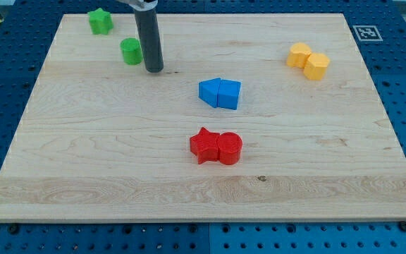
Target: Move the green circle to the bottom of the green star
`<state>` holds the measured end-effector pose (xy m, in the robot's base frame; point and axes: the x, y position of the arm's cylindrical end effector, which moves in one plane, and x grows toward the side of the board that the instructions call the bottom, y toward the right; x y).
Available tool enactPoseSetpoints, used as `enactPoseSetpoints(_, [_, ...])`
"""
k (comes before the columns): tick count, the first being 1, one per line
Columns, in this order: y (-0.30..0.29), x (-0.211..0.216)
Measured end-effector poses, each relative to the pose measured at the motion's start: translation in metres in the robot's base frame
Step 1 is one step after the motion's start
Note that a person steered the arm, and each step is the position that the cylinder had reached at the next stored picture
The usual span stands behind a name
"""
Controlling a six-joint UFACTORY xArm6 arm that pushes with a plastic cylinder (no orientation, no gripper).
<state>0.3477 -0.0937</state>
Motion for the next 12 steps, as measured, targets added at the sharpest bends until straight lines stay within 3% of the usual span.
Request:
enactPoseSetpoints(2, [-0.065,-0.026])
enactPoseSetpoints(4, [-0.011,-0.025])
enactPoseSetpoints(6, [-0.008,-0.060])
enactPoseSetpoints(8, [-0.062,-0.060])
enactPoseSetpoints(11, [-0.054,-0.037])
enactPoseSetpoints(12, [-0.084,-0.045])
